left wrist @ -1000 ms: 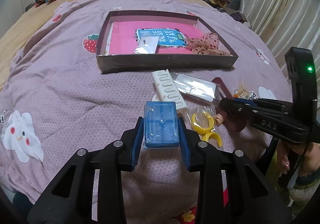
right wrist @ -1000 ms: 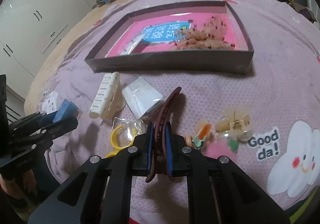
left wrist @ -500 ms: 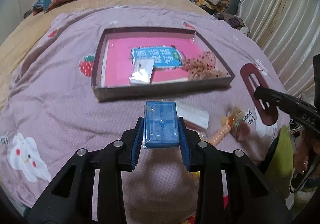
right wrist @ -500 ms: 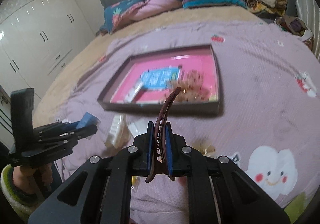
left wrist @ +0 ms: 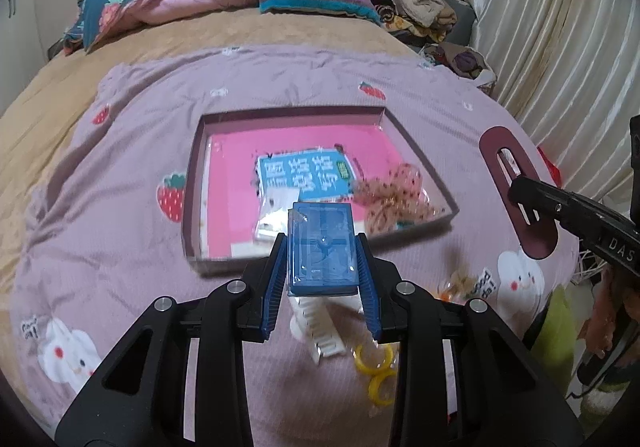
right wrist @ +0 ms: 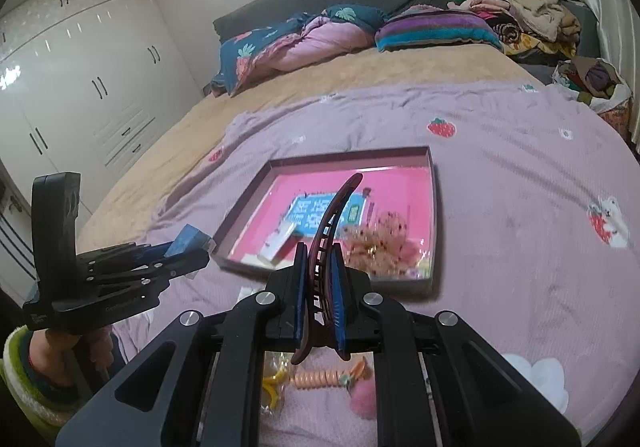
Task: Organize jewelry
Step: 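Carry the blue box and maroon clip into the tray and release both, then withdraw both tools from the tray toward the remaining jewelry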
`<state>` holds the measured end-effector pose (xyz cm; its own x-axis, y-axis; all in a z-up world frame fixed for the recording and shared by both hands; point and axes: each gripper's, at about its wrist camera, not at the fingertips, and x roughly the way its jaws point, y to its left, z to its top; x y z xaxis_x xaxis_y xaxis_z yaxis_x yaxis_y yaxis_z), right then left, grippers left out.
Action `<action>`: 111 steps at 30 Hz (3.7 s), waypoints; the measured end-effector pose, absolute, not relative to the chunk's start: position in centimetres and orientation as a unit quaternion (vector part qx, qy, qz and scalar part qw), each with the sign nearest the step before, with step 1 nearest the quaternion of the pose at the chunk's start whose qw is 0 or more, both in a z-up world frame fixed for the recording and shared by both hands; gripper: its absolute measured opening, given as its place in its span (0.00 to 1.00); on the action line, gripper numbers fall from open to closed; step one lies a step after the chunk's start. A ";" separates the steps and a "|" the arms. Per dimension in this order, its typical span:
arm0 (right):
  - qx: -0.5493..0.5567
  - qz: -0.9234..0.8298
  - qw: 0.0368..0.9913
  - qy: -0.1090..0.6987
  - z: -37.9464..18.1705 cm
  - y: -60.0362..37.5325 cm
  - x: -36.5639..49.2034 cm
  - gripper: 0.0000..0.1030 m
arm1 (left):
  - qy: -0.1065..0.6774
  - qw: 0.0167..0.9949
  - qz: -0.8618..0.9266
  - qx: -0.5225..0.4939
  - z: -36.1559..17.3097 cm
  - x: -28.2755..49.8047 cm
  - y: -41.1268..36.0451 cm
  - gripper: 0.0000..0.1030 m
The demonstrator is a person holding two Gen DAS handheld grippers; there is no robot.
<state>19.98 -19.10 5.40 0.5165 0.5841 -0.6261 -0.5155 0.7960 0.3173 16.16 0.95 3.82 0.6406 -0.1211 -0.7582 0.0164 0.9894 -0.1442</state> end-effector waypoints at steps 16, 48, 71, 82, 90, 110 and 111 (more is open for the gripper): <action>0.028 0.299 0.876 0.377 6.5 -17.9 25.1 0.11 | 0.417 0.904 -0.052 -0.075 5.0 22.4 1.8 0.24; -0.021 0.252 0.856 0.451 -2.7 -15.1 34.0 0.11 | 0.517 0.851 -0.076 -0.051 -5.2 27.7 -0.9 0.25; -0.027 0.235 0.862 0.448 -2.7 -16.0 32.4 0.35 | 0.487 0.870 -0.037 -0.065 -2.7 24.8 1.9 0.49; -0.031 0.227 0.896 0.380 2.8 -17.3 28.3 0.82 | 0.450 0.890 -0.025 -0.063 1.5 22.1 1.8 0.77; -0.023 0.220 0.913 0.343 6.0 -18.4 25.7 0.91 | 0.420 0.905 -0.013 -0.064 4.4 20.0 1.8 0.91; -0.026 0.228 0.920 0.318 8.0 -20.2 19.5 0.94 | 0.403 0.913 -0.014 -0.062 5.4 14.8 1.0 0.91; -0.027 0.227 0.920 0.319 7.9 -20.4 19.3 0.94 | 0.403 0.913 -0.014 -0.061 5.4 14.6 0.9 0.91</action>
<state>19.33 -20.38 7.87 0.6935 0.4009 -0.5986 -0.4350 0.8953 0.0957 14.58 0.90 5.35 0.6747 -0.0757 -0.7342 -0.0228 0.9921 -0.1233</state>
